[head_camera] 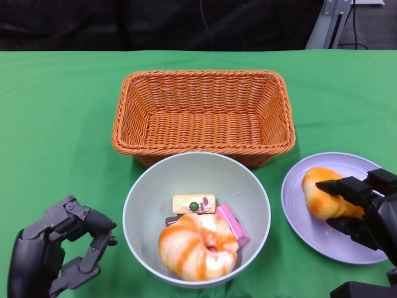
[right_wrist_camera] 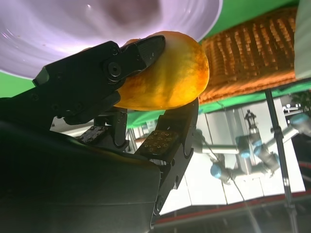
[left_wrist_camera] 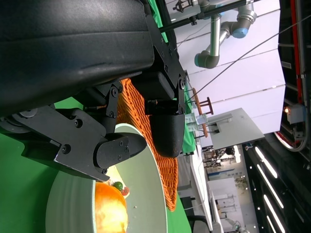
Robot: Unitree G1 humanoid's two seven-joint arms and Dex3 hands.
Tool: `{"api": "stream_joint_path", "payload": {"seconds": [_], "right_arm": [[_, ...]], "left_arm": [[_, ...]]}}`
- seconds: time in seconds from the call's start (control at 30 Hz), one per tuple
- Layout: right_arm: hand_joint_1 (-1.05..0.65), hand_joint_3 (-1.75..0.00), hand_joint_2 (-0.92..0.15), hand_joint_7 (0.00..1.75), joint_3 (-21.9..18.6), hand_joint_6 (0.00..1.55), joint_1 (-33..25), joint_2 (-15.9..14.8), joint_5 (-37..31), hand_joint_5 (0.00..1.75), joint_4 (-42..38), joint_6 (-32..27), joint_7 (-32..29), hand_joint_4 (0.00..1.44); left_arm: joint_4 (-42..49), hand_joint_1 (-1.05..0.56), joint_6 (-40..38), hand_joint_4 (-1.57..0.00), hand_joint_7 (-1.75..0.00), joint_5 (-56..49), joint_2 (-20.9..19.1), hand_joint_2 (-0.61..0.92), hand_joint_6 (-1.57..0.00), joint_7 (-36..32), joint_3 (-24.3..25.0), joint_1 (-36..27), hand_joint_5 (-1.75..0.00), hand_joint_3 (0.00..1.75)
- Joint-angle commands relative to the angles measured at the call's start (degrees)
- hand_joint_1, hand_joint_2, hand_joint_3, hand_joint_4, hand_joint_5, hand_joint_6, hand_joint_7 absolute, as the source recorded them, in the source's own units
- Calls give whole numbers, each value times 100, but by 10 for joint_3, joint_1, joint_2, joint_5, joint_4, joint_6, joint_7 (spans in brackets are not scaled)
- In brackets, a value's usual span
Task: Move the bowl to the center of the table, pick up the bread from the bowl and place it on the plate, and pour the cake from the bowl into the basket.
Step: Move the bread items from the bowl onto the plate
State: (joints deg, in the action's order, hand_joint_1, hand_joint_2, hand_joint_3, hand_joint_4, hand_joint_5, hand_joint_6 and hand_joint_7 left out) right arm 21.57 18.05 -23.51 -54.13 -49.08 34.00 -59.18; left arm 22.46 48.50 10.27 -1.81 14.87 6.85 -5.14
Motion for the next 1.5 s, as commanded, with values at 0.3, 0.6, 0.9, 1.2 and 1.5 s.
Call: {"api": "stream_joint_path", "payload": {"seconds": [0.3,0.6,0.9,1.2,1.5], "right_arm": [[-34,0,-84,2,9,101,-29,-14,-5,16,76,-156,71,84],[-42,0,-82,0,6,71,-72,-11,-1,0,174,-259,147,58],[-48,0,-80,0,2,57,-98,-14,-1,0,234,-297,190,51],[-68,-1,-83,0,-3,47,-114,-19,5,0,281,-310,238,44],[-89,-4,-92,0,-36,33,-149,-26,87,0,371,-251,324,33]], "left_arm": [[4,-3,2,-73,-116,1,-12,74,-76,4,4,1,-144,71],[7,-3,5,-73,-114,0,-18,74,-77,4,4,1,-144,72],[7,0,5,-73,-116,0,-19,73,-76,7,2,-3,-143,77],[7,2,3,-74,-116,2,-17,73,-77,7,1,-4,-143,78],[10,1,5,-73,-119,5,-18,73,-75,13,1,-3,-145,79]]}}
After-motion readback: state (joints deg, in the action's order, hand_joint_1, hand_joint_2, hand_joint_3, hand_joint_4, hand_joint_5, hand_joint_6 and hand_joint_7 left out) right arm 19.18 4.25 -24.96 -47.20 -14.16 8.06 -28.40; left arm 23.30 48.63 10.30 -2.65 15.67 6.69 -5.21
